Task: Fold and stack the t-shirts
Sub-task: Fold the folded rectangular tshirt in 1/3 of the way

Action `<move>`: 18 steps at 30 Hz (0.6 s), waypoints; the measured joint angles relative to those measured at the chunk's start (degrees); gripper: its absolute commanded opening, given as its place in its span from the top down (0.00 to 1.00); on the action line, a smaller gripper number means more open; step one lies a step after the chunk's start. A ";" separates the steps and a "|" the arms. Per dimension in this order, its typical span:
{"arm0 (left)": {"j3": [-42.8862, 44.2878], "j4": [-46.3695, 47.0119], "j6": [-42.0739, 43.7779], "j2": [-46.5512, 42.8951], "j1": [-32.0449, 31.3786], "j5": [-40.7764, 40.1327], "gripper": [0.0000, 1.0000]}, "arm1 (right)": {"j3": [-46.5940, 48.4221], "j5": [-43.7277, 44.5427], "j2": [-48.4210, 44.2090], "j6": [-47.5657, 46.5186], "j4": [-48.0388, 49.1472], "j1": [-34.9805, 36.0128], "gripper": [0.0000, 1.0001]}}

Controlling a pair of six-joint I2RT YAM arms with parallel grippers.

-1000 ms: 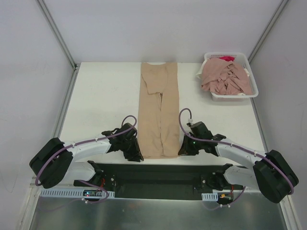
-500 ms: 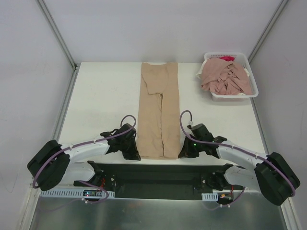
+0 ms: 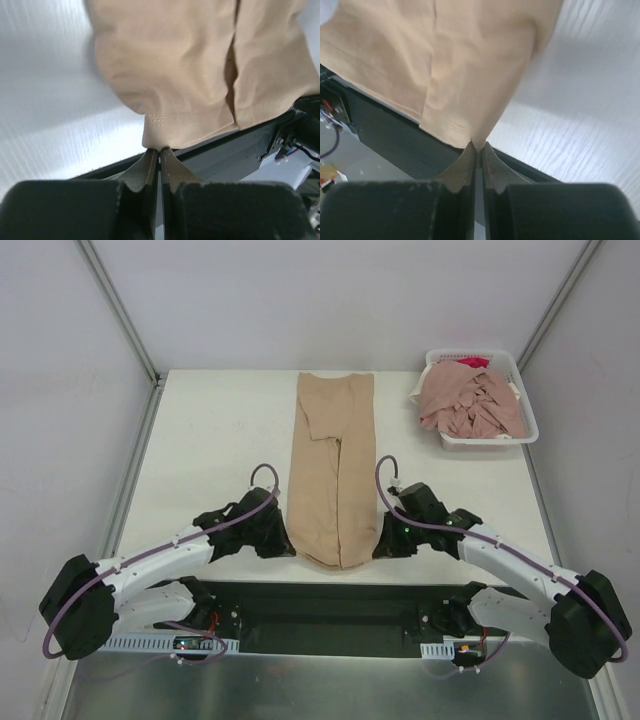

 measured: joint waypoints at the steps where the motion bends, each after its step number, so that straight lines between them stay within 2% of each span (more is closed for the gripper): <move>1: 1.73 0.00 1.03 1.01 0.00 -0.76 1.00 | 1.90 0.57 0.98 -0.48 -0.61 -0.39 0.96; 8: 19.23 0.07 8.17 14.16 1.81 -6.86 1.00 | 16.57 6.43 9.68 -3.34 -3.06 -4.35 0.97; 18: 37.68 0.39 14.75 30.51 13.64 -7.63 1.00 | 40.39 17.62 26.21 -9.33 -7.50 -10.80 0.97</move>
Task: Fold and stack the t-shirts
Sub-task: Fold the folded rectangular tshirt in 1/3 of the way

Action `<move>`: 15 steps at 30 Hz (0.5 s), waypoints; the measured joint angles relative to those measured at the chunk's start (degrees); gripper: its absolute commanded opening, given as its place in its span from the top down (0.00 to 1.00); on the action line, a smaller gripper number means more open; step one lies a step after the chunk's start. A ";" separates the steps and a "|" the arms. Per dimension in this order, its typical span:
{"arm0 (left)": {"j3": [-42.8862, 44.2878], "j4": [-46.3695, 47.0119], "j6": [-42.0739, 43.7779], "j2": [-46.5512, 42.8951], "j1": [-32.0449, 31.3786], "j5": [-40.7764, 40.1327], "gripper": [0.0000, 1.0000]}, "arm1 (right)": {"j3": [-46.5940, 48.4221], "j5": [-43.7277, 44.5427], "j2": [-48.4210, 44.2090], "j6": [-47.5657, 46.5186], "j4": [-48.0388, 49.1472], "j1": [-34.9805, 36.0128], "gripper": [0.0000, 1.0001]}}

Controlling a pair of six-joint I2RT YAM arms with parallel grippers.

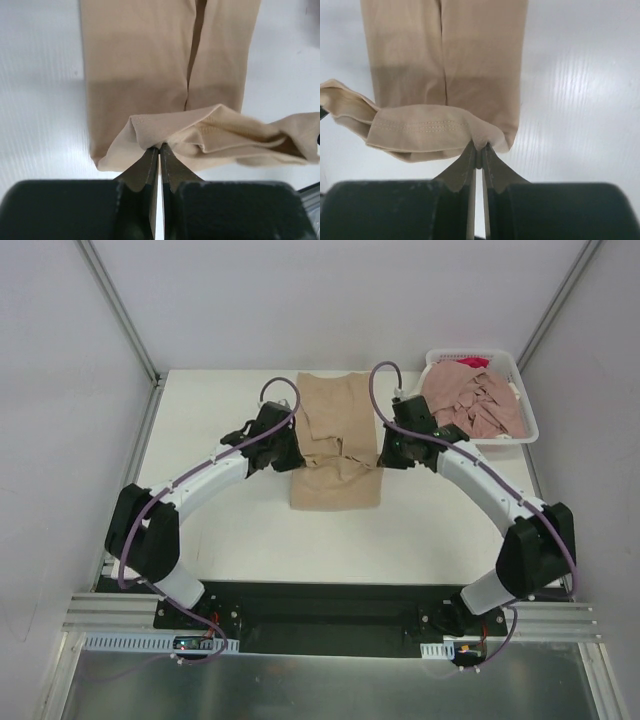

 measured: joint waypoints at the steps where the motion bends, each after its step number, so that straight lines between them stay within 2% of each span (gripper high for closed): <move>1: 1.70 -0.13 0.33 1.22 0.66 -0.02 1.00 | 2.38 0.52 2.19 -0.44 -0.63 -0.90 0.97; 8: 10.95 0.15 2.32 9.29 3.96 0.44 1.00 | 14.05 0.90 14.08 -3.06 -2.21 -4.68 0.96; 15: 16.48 -0.04 3.96 16.61 5.40 1.38 1.00 | 20.33 -0.72 21.51 -5.01 -2.95 -7.06 0.92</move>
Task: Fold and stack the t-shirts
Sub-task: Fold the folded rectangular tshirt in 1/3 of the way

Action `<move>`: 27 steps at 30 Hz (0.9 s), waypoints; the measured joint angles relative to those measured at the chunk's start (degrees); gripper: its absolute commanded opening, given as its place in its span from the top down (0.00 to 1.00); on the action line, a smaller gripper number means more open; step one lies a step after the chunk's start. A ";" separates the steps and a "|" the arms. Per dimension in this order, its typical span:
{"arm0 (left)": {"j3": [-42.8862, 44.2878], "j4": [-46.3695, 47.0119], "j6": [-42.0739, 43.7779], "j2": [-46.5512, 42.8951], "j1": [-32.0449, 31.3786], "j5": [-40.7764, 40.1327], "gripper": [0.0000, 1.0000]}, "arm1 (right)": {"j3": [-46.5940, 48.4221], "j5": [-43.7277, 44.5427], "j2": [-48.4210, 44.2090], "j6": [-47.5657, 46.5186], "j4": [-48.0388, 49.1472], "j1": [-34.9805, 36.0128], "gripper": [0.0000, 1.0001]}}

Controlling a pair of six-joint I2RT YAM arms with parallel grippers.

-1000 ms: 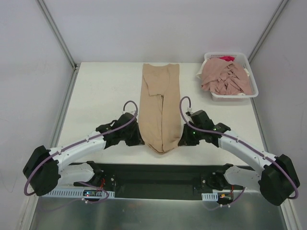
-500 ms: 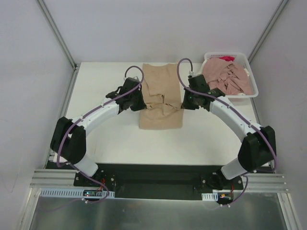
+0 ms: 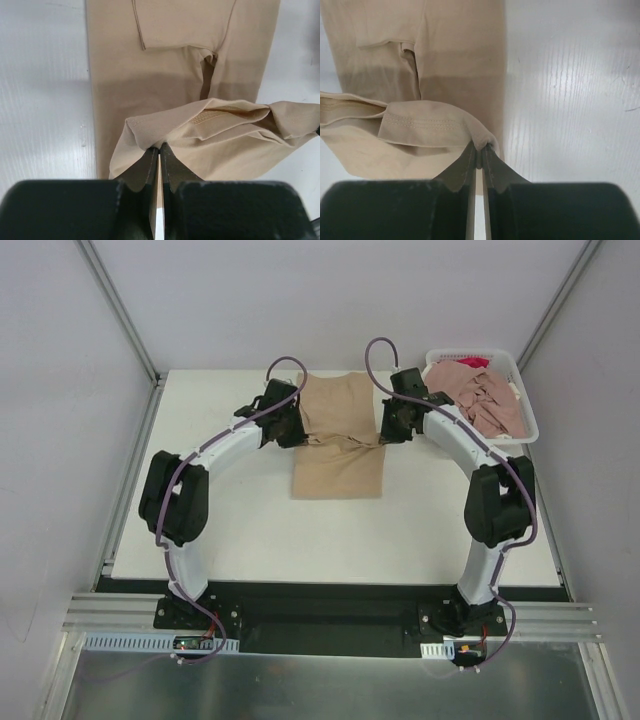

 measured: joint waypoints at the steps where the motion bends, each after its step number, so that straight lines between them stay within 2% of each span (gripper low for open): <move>1: 0.46 0.00 0.20 0.76 0.31 0.13 1.00 | 0.70 -0.35 0.90 -0.37 0.04 -0.35 0.91; 8: 4.55 -0.02 1.33 5.64 1.77 1.60 1.00 | 4.81 -2.34 6.99 -2.27 0.72 -1.49 0.88; 11: 6.29 0.00 1.64 8.04 2.25 2.08 1.00 | 5.60 -2.95 9.29 -3.08 1.62 -1.64 0.80; 12: 6.71 -0.04 1.62 8.85 2.47 2.08 0.99 | 5.90 -3.08 9.90 -3.26 1.75 -1.68 0.70; 13: 7.15 -0.11 1.62 9.70 2.67 2.12 0.93 | 6.47 -3.21 10.73 -3.48 1.84 -1.77 0.64; 14: 7.54 -0.15 1.62 10.51 2.84 2.32 0.80 | 7.26 -3.37 11.69 -3.80 2.03 -1.88 0.60; 15: 7.96 -0.20 1.66 11.06 2.95 2.58 0.74 | 7.80 -3.58 12.37 -3.74 2.16 -1.99 0.49; 17: 9.42 -0.70 1.79 12.44 3.56 3.67 0.60 | 9.42 -4.28 13.73 -3.91 2.23 -2.27 0.38; 18: 9.99 -0.92 1.70 12.81 3.65 4.44 0.47 | 9.99 -4.72 14.10 -4.00 2.34 -2.40 0.23; 20: 10.75 -1.38 1.77 12.85 4.04 5.51 0.29 | 10.69 -5.77 14.25 -4.07 2.32 -2.56 0.05; 21: 11.02 -1.36 2.03 12.81 4.17 5.92 0.17 | 10.93 -6.19 14.23 -3.98 2.34 -2.60 0.03; 22: 11.17 -1.22 2.08 12.59 4.33 6.38 0.01 | 10.99 -6.64 14.08 -4.24 2.62 -2.69 0.03; 27: 8.00 -1.29 1.75 8.66 4.33 8.11 0.01 | 5.75 -8.39 9.35 -4.39 3.78 -2.51 0.03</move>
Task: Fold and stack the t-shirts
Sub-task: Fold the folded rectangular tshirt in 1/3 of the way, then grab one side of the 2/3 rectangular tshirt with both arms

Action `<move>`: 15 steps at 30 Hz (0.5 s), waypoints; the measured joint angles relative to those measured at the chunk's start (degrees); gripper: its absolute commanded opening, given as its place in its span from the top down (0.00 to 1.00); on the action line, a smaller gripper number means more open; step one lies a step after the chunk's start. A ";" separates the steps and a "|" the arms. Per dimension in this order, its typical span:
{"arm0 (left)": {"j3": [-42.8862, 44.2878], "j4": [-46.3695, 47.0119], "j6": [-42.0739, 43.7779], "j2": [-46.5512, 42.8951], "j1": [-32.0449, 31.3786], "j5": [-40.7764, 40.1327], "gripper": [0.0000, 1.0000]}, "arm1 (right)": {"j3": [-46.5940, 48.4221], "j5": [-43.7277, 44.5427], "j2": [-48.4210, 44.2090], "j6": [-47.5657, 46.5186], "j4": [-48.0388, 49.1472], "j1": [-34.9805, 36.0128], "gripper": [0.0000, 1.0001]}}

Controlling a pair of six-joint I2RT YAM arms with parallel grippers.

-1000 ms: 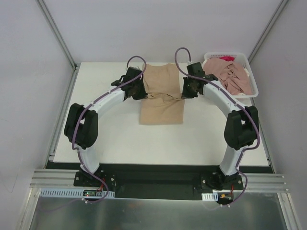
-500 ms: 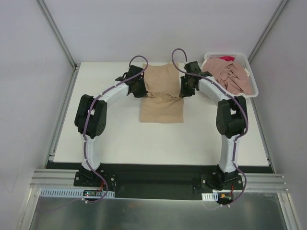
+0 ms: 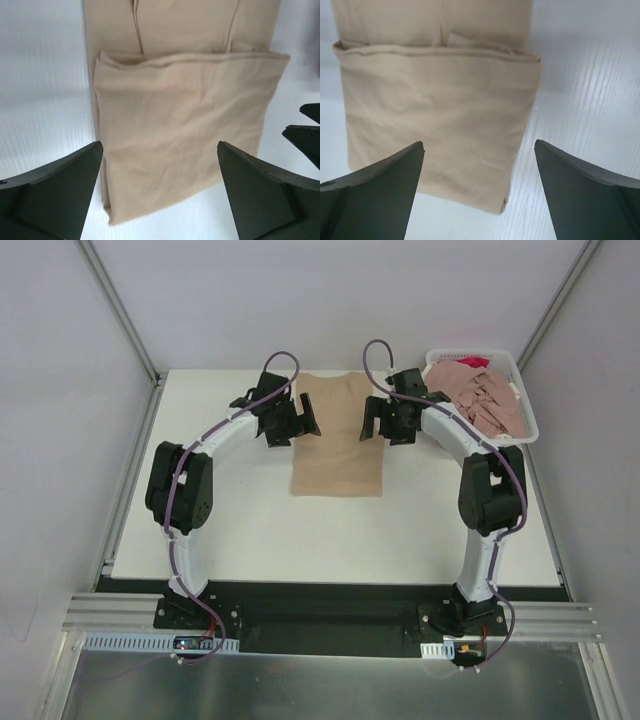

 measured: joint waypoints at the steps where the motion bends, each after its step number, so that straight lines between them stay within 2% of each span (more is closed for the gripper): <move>1: -1.64 -0.11 -0.04 -1.84 -0.07 0.31 0.01 | -2.23 -0.35 -1.99 0.15 0.07 0.11 0.03; 9: -18.67 0.26 -3.43 -16.09 -2.03 0.70 0.01 | -23.54 -3.87 -18.69 4.17 3.61 1.53 0.03; 11: -22.53 0.42 -4.81 -17.53 -2.84 0.48 0.09 | -27.69 -4.39 -20.55 5.55 4.52 1.62 0.03; 15: -27.74 0.46 -7.91 -17.49 -3.52 0.11 0.18 | -33.18 -4.39 -21.11 7.98 5.27 1.62 0.03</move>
